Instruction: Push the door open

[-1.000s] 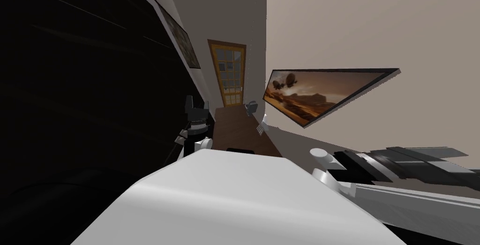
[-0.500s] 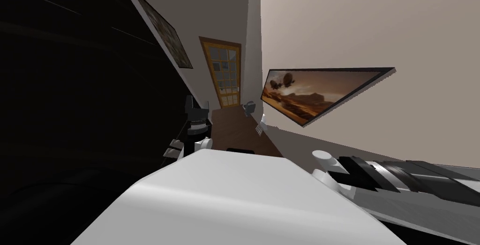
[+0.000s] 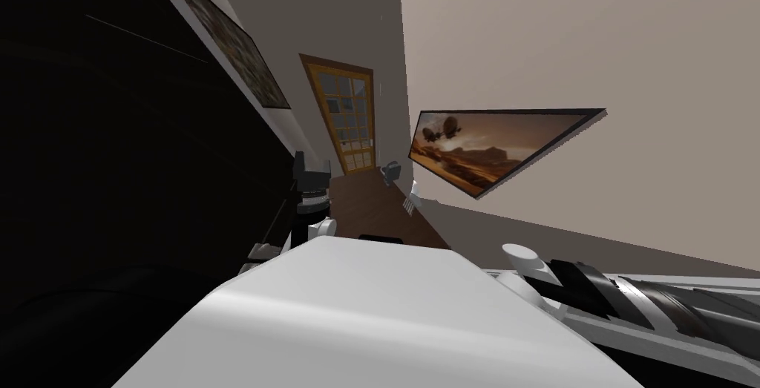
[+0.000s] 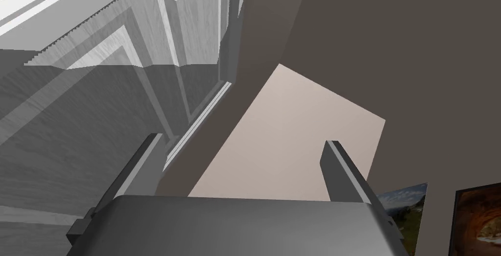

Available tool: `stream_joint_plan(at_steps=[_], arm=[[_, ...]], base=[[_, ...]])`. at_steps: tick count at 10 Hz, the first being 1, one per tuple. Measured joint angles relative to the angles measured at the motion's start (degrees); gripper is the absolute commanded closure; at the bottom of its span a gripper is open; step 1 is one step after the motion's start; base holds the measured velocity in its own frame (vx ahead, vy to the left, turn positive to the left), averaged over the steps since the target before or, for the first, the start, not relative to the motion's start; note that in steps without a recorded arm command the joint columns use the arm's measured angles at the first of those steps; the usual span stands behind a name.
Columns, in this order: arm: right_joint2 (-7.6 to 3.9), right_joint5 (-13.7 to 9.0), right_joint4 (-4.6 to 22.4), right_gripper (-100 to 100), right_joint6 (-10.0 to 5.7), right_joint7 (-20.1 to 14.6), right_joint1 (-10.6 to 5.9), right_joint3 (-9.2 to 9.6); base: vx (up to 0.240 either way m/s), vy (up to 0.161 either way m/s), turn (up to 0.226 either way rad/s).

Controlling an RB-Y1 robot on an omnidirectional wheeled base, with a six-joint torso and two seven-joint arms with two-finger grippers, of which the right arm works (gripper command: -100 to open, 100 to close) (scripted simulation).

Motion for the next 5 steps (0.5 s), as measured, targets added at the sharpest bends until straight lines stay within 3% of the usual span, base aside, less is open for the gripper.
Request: stream_joint_plan(at_steps=[4, 5], arm=[[-0.31, -3.0, 4.7, -100, -3.64, 2.2, -2.86, -5.0], [0.25, -3.8, 4.7, -100, -4.16, 2.9, -3.17, -6.19]], base=[[0.113, 0.111, -0.191], [0.084, 0.119, -0.181]])
